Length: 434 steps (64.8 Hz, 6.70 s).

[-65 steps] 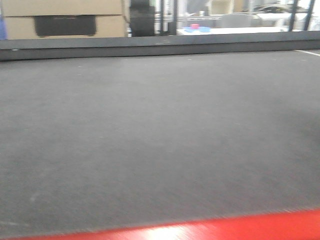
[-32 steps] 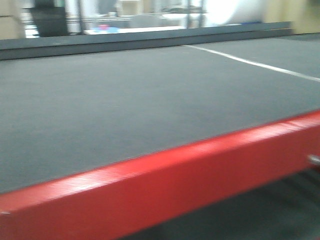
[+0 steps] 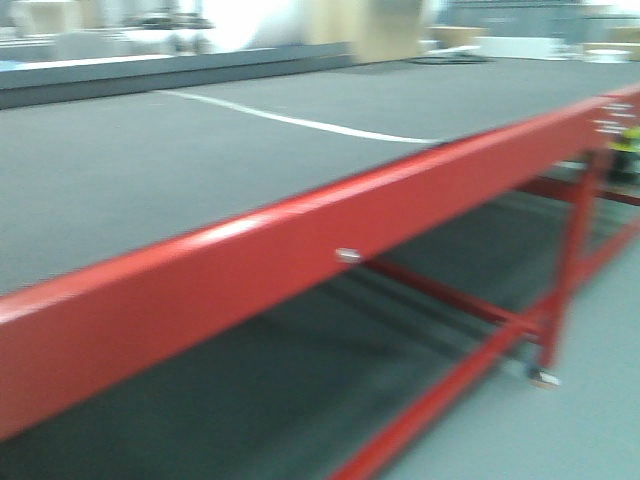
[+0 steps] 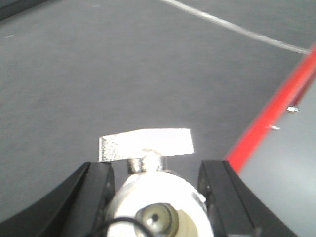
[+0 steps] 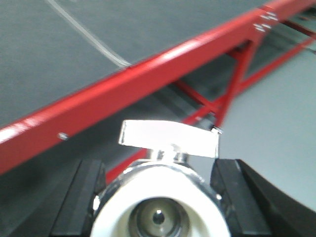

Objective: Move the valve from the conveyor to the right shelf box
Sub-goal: 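Turn the base away from the conveyor holding both valves, then drive the base up to the steel shelf with blue bins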

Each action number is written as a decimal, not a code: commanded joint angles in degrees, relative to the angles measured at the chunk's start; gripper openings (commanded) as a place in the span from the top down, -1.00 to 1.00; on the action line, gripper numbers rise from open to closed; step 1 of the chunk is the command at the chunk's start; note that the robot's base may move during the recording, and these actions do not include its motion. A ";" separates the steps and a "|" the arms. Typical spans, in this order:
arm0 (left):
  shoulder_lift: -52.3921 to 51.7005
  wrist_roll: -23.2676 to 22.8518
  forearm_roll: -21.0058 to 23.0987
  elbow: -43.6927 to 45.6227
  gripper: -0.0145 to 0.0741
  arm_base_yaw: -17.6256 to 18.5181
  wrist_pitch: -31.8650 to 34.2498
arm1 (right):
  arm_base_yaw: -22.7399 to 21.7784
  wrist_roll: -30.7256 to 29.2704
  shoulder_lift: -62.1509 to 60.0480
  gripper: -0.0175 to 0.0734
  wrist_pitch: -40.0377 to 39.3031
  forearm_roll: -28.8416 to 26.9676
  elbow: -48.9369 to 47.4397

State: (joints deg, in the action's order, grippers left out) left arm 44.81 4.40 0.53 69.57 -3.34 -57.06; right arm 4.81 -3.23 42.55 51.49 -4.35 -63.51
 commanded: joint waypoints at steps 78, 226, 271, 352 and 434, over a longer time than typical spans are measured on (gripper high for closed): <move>-0.47 -0.31 0.42 0.40 0.92 0.42 2.83 | -0.11 -0.05 -0.50 0.95 -3.98 0.57 -0.52; -0.47 -0.31 0.42 0.40 0.92 0.42 2.83 | -0.11 -0.05 -0.50 0.95 -4.09 0.57 -0.52; -0.47 -0.31 0.42 0.40 0.92 0.42 2.83 | -0.11 -0.05 -0.50 0.95 -4.09 0.57 -0.52; -0.46 -0.31 0.31 0.40 0.92 0.42 2.83 | -0.11 -0.05 -0.50 0.95 -4.09 0.57 -0.52; -0.46 -0.31 0.31 0.40 0.92 0.42 2.83 | -0.11 -0.05 -0.50 0.95 -4.93 0.57 -0.52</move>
State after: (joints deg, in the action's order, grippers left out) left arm 44.77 4.40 0.63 69.57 -3.34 -57.06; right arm 4.81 -3.14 42.48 51.23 -4.13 -63.51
